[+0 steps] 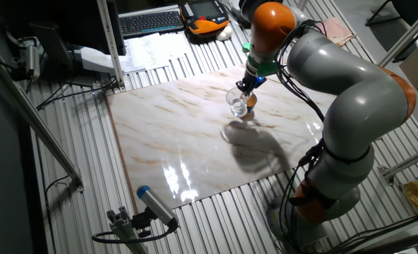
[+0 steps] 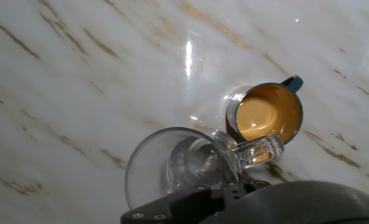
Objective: Pour the water from one cup into another empty cup
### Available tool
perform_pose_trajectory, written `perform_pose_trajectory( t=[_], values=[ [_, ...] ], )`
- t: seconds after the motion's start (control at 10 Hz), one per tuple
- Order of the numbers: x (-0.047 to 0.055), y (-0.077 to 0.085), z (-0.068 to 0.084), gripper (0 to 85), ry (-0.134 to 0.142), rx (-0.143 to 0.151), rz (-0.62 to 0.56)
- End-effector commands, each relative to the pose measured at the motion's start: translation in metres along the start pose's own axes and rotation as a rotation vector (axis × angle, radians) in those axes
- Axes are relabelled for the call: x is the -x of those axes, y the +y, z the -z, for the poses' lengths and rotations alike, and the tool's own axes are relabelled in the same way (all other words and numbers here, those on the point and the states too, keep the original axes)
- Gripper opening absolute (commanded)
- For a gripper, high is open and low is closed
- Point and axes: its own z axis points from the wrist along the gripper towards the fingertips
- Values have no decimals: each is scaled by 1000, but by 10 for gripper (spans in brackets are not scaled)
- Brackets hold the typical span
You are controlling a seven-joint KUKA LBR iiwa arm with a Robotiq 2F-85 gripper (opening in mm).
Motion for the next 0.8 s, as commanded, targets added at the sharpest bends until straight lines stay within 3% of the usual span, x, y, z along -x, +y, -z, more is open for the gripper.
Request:
perform_pose_trajectory(
  t=[0.0, 0.6, 0.7],
  values=[
    [-1, -1, 0, 0, 2, -5, -5],
    [-1, -1, 0, 0, 5, 7, -13],
    [-1, -1, 0, 0, 6, 28, -27]
  ],
)
